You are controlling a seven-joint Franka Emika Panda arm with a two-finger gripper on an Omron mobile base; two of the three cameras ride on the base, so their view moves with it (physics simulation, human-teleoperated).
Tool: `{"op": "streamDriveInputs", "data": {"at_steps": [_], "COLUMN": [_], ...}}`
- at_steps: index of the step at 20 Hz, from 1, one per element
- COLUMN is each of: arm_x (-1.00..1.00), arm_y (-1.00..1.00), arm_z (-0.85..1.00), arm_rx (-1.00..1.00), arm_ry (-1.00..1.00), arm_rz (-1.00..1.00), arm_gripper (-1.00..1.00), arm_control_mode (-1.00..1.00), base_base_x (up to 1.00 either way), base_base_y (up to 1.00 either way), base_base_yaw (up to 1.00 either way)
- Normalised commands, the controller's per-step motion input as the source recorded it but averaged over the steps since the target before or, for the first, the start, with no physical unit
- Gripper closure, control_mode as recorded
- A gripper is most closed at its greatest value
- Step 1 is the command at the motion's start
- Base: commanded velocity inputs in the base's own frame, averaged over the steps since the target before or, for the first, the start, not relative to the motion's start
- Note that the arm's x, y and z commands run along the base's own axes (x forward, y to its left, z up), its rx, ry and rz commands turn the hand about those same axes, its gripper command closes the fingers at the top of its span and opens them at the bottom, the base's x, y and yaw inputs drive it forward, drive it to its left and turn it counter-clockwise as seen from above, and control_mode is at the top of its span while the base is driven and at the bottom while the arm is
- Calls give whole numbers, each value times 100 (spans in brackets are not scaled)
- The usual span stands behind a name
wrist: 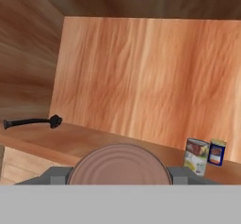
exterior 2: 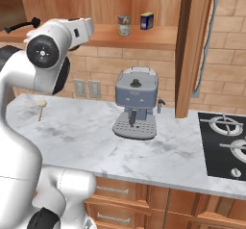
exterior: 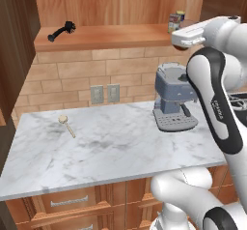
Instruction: Pick the cans from the counter and place them in their designated side in the cabinet.
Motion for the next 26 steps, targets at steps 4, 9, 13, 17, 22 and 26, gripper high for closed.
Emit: {"op": "streamDriveInputs", "data": {"at_steps": [4, 9, 13, 17, 22, 26], "arm_x": [18, 18, 15, 18, 18, 17], "arm_y": [-3, -4, -6, -4, -5, -5], "arm_z": [9, 6, 0, 3, 3, 3], "arm_rx": [0, 0, 0, 0, 0, 0], "arm_ry": [2, 3, 1, 0, 1, 1], "arm_rz": [0, 0, 0, 0, 0, 0], "arm_gripper": [100, 100, 100, 100, 100, 100], "arm_control_mode": [-100, -100, -100, -100, -100, -100], "base_base_x": [0, 0, 0, 0, 0, 0], "base_base_y": [0, 0, 0, 0, 0, 0], "base_base_yaw": [0, 0, 0, 0, 0, 0]}}
